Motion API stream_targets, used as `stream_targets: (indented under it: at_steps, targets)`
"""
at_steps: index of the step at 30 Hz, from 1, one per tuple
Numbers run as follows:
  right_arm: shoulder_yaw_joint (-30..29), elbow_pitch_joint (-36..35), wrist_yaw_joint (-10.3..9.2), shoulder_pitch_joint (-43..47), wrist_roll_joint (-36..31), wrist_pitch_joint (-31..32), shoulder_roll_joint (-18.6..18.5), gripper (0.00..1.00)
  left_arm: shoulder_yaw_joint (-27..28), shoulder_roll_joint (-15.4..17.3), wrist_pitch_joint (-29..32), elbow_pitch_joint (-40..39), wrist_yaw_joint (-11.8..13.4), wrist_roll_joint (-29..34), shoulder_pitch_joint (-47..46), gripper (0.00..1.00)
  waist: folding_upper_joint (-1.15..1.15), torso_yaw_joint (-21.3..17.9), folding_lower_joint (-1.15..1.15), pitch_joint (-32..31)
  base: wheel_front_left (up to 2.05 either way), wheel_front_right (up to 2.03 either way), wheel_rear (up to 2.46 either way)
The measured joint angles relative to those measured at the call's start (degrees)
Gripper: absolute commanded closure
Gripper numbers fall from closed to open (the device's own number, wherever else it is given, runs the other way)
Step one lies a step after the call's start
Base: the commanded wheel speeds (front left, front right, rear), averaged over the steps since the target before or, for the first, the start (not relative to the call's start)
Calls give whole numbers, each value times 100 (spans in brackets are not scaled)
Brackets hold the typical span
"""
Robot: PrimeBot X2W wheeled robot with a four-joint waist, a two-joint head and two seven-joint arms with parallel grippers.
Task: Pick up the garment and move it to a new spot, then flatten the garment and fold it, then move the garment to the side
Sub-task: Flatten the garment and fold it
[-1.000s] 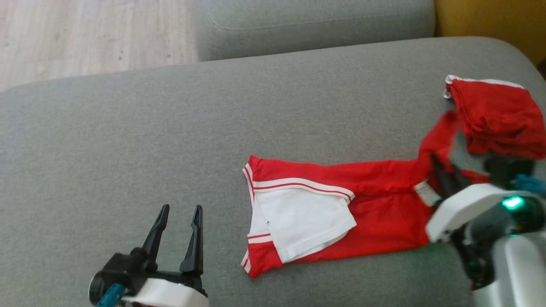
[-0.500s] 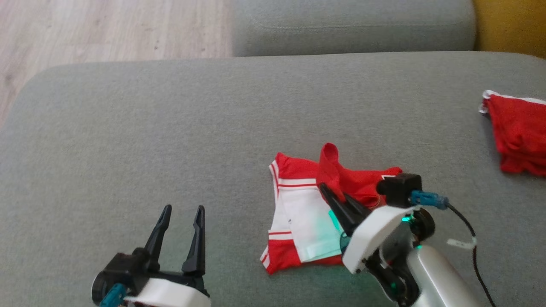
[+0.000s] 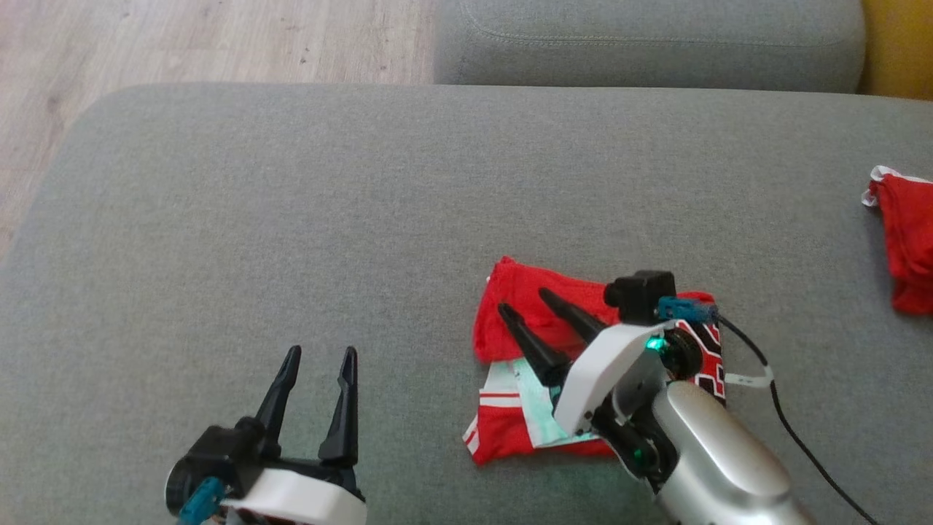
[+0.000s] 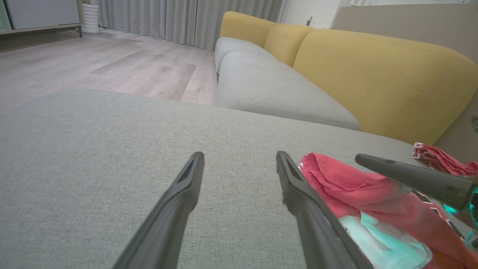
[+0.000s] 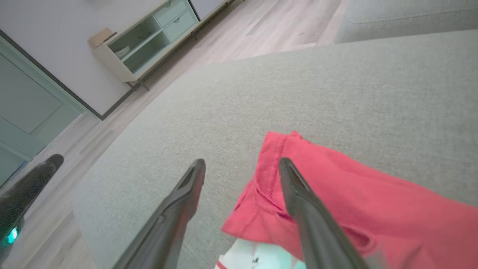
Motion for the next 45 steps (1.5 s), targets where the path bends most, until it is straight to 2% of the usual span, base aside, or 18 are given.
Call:
stream_targets:
  at_steps: [5,8,17,26,27,30,45]
  targets:
    - [13,37,0,-224,46,-314,-3,0,-3,-29,-4,14,1,0,1,0,0,-92,0,-25,0,0,0]
    - [-153,23,0,-294,-190,-530,-2,0,-7,-36,-9,16,1,0,1,0,0,-176,0,-39,0,0,0]
    - [-1527,-458,0,-210,-1423,-876,-3,0,-94,-59,-25,15,1,0,2,0,0,-396,0,-64,0,0,0]
    - [-2541,-1300,0,866,-2224,-1037,2,0,-101,-101,-52,81,8,0,5,0,0,-498,0,-214,0,0,0]
    - [-2758,-1516,0,1273,-2326,-1071,19,0,-101,-156,-54,180,8,-1,27,0,0,-523,0,-319,0,0,0]
    - [-2973,-1636,0,1653,-2359,-1120,41,0,-94,-189,-58,249,4,-1,77,0,0,-544,0,-427,0,0,0]
    - [-3053,-1817,0,2460,-2407,-1276,66,0,305,-236,-103,586,-1,1,502,0,0,-559,0,-618,0,0,0]
